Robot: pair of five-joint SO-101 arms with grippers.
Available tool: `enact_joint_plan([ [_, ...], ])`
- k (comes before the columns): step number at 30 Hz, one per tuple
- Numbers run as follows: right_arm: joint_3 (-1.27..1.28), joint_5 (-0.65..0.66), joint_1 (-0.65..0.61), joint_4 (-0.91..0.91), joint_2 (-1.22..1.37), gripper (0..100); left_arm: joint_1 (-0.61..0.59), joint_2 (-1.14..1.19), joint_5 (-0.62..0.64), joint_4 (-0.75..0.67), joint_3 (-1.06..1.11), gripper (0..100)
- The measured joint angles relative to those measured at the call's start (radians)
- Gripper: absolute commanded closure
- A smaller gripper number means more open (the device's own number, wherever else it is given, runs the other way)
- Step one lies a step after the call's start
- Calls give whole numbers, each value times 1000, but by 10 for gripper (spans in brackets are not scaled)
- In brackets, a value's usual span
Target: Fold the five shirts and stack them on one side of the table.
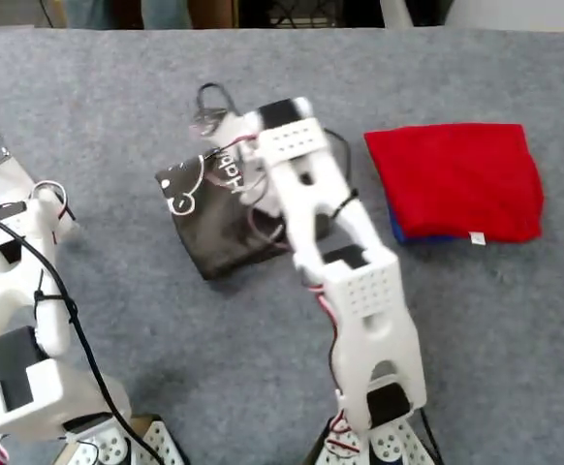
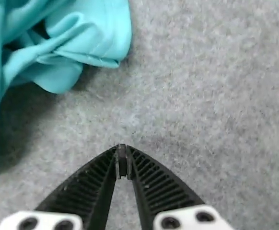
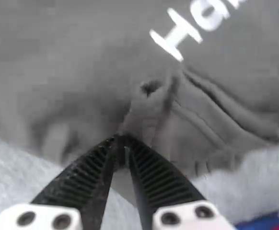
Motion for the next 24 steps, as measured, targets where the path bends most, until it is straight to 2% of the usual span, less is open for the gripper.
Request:
enact_joint_plan([
  [9,9,91,281,74,0,984,0,14,0,0,0,971],
  [12,77,112,334,75,-37,984,20,14,0,0,0,971],
  [18,212,115,316,75,-324,984,37,14,0,0,0,971],
  [24,288,115,135,-38,-440,984,55,14,0,0,0,971],
])
